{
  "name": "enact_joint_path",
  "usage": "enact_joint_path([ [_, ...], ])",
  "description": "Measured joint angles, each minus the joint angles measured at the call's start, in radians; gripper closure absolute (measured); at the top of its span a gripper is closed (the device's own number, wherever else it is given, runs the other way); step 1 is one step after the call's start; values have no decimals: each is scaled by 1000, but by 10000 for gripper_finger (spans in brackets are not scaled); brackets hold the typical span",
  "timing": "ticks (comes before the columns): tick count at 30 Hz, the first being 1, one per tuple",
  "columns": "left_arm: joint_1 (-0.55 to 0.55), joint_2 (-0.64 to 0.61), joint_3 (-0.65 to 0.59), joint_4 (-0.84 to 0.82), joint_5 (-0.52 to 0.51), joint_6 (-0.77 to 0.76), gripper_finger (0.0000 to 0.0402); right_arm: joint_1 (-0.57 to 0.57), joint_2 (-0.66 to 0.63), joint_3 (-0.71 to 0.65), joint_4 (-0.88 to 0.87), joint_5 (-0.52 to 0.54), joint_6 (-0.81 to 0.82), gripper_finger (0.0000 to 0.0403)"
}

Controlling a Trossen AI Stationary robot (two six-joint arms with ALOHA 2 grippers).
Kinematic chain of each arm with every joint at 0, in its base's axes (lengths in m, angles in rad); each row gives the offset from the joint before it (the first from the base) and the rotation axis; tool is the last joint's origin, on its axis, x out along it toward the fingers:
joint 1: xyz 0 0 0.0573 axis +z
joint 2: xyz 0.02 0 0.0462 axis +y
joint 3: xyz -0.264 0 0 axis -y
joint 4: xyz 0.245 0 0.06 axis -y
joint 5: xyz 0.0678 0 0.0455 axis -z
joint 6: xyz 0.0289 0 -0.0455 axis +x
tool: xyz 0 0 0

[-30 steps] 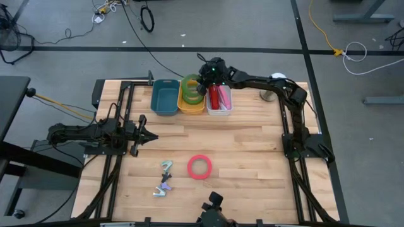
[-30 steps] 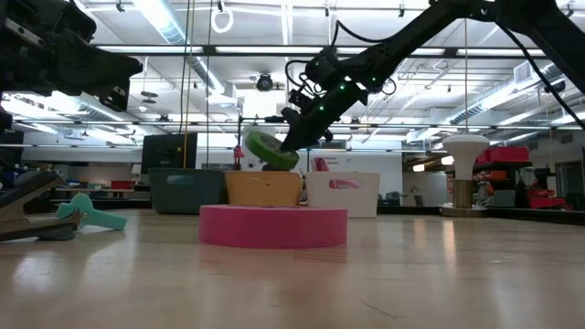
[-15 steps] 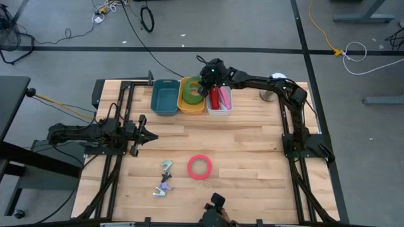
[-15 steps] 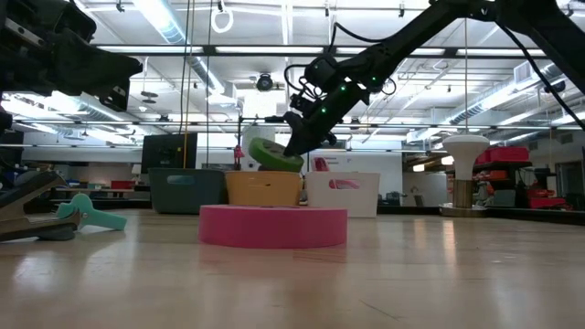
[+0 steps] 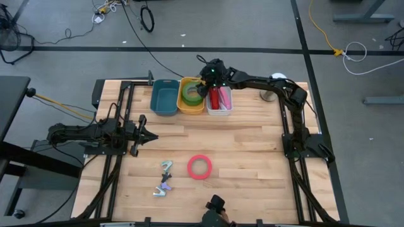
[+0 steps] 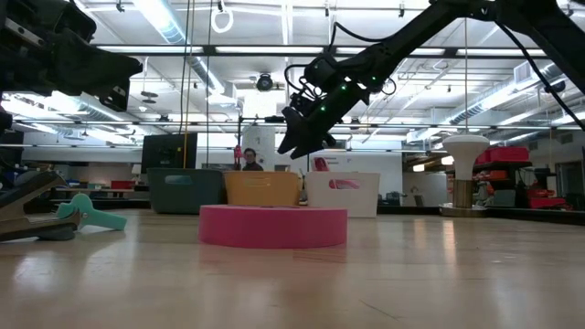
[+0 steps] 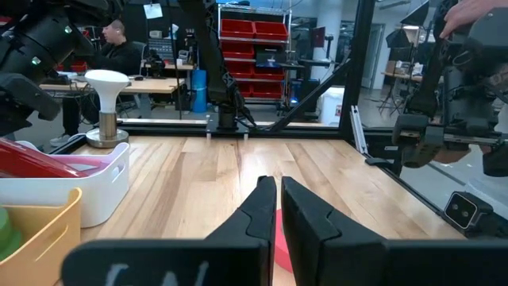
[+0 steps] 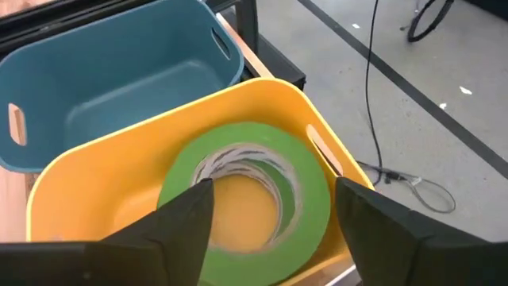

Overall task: Pick and place Stapler, Stapler remover, tape
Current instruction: Put the pink tape into the yellow bin

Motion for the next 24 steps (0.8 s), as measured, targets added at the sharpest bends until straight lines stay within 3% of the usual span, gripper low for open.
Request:
enact_joint_path([
  [6, 0, 0, 0, 0, 0, 0, 376, 30, -27, 0, -39, -11, 0, 129],
  [24, 0, 0, 0, 0, 0, 0, 376, 211, -286, -1, -155, -7, -6, 128],
])
